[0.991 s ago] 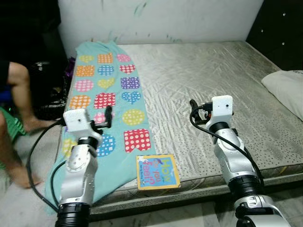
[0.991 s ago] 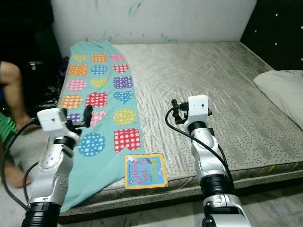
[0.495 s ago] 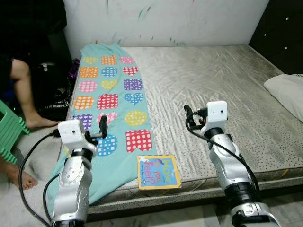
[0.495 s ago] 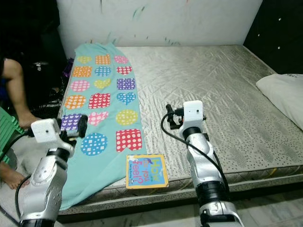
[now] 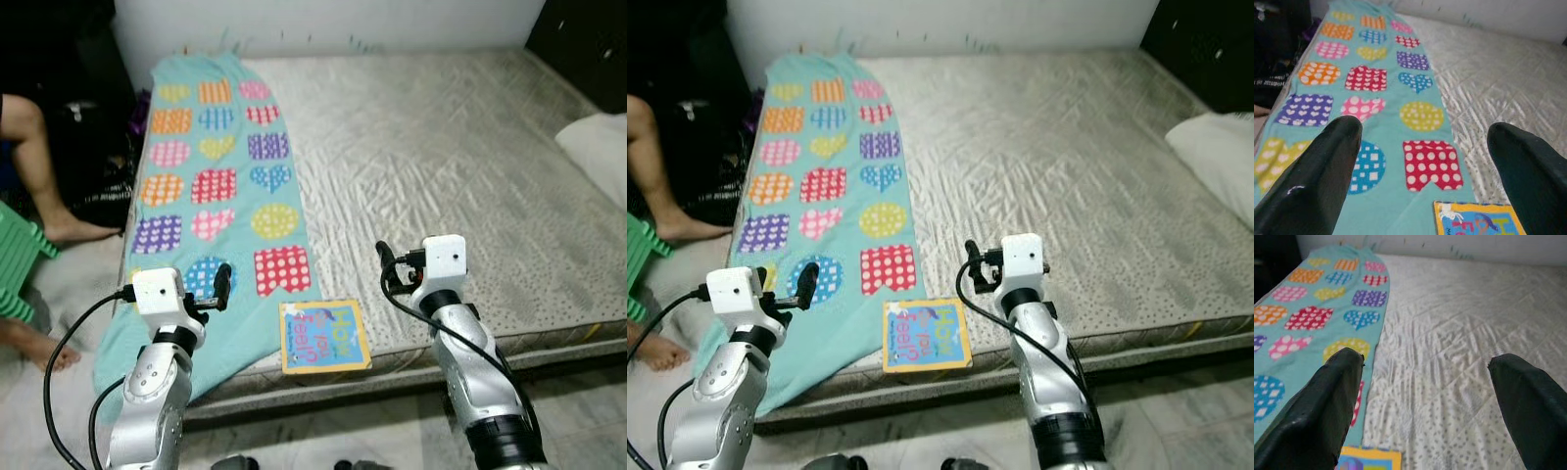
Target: Clean up the room
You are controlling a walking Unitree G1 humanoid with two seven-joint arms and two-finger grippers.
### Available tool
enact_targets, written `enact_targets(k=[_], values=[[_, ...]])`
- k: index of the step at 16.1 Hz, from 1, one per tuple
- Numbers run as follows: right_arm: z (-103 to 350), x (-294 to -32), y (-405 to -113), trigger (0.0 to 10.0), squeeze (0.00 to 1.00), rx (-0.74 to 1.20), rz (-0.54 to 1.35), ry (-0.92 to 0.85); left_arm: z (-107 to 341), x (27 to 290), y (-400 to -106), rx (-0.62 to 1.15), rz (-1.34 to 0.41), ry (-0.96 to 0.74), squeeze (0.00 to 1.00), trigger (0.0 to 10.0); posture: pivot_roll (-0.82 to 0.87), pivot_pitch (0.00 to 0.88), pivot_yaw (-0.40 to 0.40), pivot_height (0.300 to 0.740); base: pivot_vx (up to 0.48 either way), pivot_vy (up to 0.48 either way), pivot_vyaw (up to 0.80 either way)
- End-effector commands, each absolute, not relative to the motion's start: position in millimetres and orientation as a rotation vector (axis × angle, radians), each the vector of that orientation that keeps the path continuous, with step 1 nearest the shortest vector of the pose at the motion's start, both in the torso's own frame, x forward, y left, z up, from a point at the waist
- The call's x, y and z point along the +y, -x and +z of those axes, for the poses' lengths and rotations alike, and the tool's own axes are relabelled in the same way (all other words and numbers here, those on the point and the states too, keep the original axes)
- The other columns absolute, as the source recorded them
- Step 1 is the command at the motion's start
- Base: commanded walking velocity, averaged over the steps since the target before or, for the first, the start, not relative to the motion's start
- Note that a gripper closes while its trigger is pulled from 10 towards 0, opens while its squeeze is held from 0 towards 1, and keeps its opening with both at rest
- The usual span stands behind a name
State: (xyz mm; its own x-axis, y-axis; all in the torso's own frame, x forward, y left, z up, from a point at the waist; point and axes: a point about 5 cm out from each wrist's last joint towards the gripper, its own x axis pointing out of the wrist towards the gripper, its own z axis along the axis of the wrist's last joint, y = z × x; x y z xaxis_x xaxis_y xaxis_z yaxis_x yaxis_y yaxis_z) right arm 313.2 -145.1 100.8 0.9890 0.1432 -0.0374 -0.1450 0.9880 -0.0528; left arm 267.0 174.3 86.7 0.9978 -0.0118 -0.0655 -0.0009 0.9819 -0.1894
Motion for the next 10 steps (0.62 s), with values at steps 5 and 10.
enact_targets(k=[5, 10], values=[[101.4, -141.7, -308.5, 10.0, 0.0, 0.054, 0.157, 0.05, 91.1, 171.2, -266.5, 0.067, -0.03, 0.175, 0.0, 10.0, -0.05, 0.208, 0.003, 0.688, 0.0, 0.0, 0.0], [102.7, -137.9, -314.2, 10.0, 0.0, 0.053, 0.167, 0.045, 95.5, 174.3, -271.3, 0.05, -0.012, 0.159, 0.0, 10.0, -0.04, 0.175, 0.001, 0.688, 0.0, 0.0, 0.0]])
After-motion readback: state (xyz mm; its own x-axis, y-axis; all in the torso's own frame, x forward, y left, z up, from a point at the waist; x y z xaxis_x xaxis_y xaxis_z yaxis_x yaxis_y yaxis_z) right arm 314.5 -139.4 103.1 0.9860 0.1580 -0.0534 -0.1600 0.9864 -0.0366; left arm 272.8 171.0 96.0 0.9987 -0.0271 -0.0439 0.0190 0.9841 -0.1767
